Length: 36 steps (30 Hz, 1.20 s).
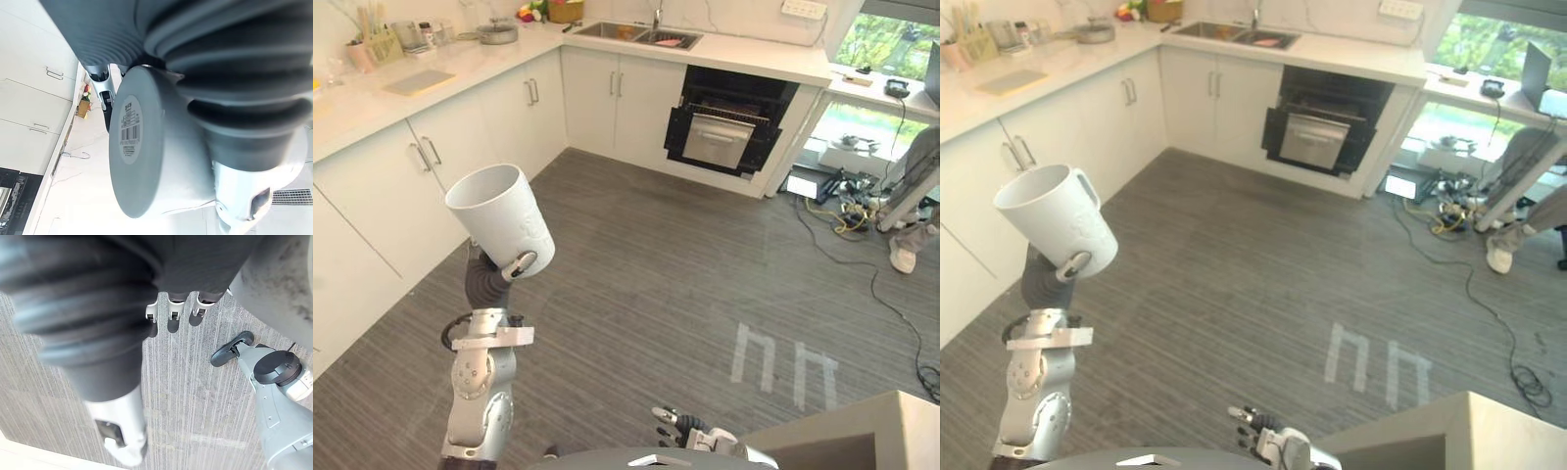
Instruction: Walk over to the sink, pick up the cup, carry it to the dishwasher, place the cup inside the dishwasher, then close the dishwasher door
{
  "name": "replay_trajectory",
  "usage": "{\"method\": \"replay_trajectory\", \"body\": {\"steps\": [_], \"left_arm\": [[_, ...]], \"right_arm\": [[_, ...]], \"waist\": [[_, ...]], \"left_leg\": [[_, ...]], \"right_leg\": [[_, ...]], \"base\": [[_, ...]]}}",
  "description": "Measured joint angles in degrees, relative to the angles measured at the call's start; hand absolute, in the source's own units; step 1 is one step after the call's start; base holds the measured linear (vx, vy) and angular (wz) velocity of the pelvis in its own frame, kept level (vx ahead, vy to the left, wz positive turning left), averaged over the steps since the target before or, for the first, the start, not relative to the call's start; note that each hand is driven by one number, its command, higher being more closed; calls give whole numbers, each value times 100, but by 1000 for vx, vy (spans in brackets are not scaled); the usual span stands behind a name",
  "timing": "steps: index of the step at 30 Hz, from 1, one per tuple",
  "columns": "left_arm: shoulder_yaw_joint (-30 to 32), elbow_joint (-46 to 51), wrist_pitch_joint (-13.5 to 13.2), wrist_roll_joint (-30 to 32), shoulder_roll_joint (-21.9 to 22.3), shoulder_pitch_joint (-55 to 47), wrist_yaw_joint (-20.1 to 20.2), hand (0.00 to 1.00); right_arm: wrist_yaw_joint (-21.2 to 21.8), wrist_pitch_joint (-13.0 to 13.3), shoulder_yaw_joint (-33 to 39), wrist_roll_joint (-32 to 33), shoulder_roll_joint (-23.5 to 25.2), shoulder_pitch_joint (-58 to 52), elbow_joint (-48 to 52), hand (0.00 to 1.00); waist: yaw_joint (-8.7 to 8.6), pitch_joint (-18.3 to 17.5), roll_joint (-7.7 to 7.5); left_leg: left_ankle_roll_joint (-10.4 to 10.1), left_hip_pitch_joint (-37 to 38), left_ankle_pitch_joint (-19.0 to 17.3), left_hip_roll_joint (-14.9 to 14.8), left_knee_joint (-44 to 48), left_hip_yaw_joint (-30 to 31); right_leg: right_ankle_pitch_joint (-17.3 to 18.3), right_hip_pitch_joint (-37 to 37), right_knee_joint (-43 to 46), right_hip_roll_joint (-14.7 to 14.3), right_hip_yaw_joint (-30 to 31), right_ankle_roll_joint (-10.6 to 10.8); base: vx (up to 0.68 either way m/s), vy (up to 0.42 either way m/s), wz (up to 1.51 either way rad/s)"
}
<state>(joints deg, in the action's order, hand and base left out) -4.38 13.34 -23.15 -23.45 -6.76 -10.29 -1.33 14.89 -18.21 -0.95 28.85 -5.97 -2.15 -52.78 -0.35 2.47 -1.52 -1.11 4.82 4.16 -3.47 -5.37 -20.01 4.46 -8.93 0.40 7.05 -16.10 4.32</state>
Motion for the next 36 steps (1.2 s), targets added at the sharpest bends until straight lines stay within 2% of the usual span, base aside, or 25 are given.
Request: {"method": "replay_trajectory", "body": {"steps": [5, 9, 12, 18, 19, 20, 21, 22, 24, 27, 28, 29, 31, 33, 35, 36], "left_arm": [[-7, -361, -13, -237, 12, 13, 6, 100], [-37, -553, -13, -520, 14, 21, 25, 100], [-34, -558, -13, -889, 16, 21, 61, 100], [-235, -513, -23, -886, 98, 4, 64, 100], [-237, -501, -35, -886, 108, 15, 60, 100], [-272, -495, -42, -867, 126, 43, 57, 100], [-271, -494, -44, -764, 141, 29, 35, 100], [-271, -494, -43, -714, 144, 28, 33, 100], [-223, -484, -43, -707, 198, 40, 68, 100], [-71, -376, -39, -716, 348, 33, 215, 100], [-22, -230, -26, -715, 355, -22, 297, 100], [2, -157, -20, -714, 353, -51, 310, 100], [163, 151, -4, -714, 405, -219, 360, 100], [280, 159, 12, -725, 515, -296, 424, 100], [334, 113, 69, -750, 522, -305, 464, 100], [341, 102, 70, -786, 517, -298, 536, 100]], "right_arm": [[-7, -74, 130, 60, 2, -19, 33, 0], [-71, -71, 176, 234, -13, -60, 41, 0], [-116, -53, 172, 225, -12, -83, 13, 0], [-116, 47, 94, 231, -18, -125, -8, 0], [-115, 55, 87, 231, -15, -121, -5, 0], [-107, 54, 55, 226, -29, -79, 4, 0], [-110, 43, 47, 224, -78, -49, 10, 0], [-114, 56, 49, 225, -135, -39, 15, 0], [-120, 59, 58, 225, -197, -60, 15, 0], [-117, 102, 116, 221, -266, -37, 7, 0], [-107, 162, 133, 216, -258, 7, -11, 0], [-106, 187, 152, 213, -288, 4, -49, 0], [-101, 292, 163, 215, -371, 4, -180, 0], [-104, 384, 170, 219, -375, -60, -240, 0], [-106, 446, 202, 226, -314, -64, -274, 0], [-108, 469, 222, 226, -276, -103, -320, 0]], "waist": [[22, -17, -1], [41, -13, 6], [117, -11, 3], [194, -32, 13], [188, -37, 6], [181, 14, 9], [203, 81, 100], [181, 127, 151], [188, 199, 203], [269, 425, 224], [327, 518, 216], [359, 538, 238], [475, 575, 349], [603, 574, 362], [622, 541, 182], [601, 534, 77]], "left_leg": [[-4, -90, -1, 2, 2, 533], [-30, -96, 16, -7, 0, 854], [-57, -98, 35, -6, -1, 982], [-114, -152, -4, -37, 62, 1061], [-115, -269, -69, -49, 218, 1066], [-120, -708, -435, -135, 1075, 1062], [-201, -1124, -763, -306, 1974, 1049], [-168, -1380, -890, -402, 2549, 1016], [-102, -1520, -939, -520, 3019, 842], [-161, -1566, -938, -545, 3178, 875], [-171, -1676, -1124, -508, 3181, 856], [-166, -1715, -1115, -466, 3044, 868], [-268, -1786, -800, -318, 2136, 1086], [-274, -1771, -417, -199, 2195, 1267], [-52, -1767, -717, 99, 2512, 1254], [139, -1807, -916, 222, 2749, 1201]], "right_leg": [[-4, 109, 50, -62, 137, -19], [160, 90, 196, -115, 288, -243], [235, 57, 260, -121, 259, -203], [317, 81, 294, -156, 347, -143], [323, 123, 309, -159, 375, -135], [321, 183, 360, -185, 434, -135], [289, 178, 434, -264, 459, -82], [293, 133, 460, -294, 428, -81], [313, -18, 447, -314, 409, -85], [482, -185, 416, -281, 420, -200], [499, -235, 409, -250, 437, -208], [514, -257, 403, -223, 453, -196], [591, -357, 361, -153, 611, -75], [736, -480, 360, -92, 872, 35], [941, -477, 534, 170, 1038, 138], [988, -465, 827, 286, 1128, 208]], "base": [[23, -41, -5], [10, -31, 25], [-4, -29, 23], [1, -15, 9], [0, 0, 0], [1, -41, -5], [-15, -38, -1], [0, 0, 0], [-15, 8, 20], [-64, -18, 27], [-124, -12, 20], [-179, 15, 17], [-76, 114, -10], [199, 262, -33], [301, 288, -15], [306, 277, 6]]}}
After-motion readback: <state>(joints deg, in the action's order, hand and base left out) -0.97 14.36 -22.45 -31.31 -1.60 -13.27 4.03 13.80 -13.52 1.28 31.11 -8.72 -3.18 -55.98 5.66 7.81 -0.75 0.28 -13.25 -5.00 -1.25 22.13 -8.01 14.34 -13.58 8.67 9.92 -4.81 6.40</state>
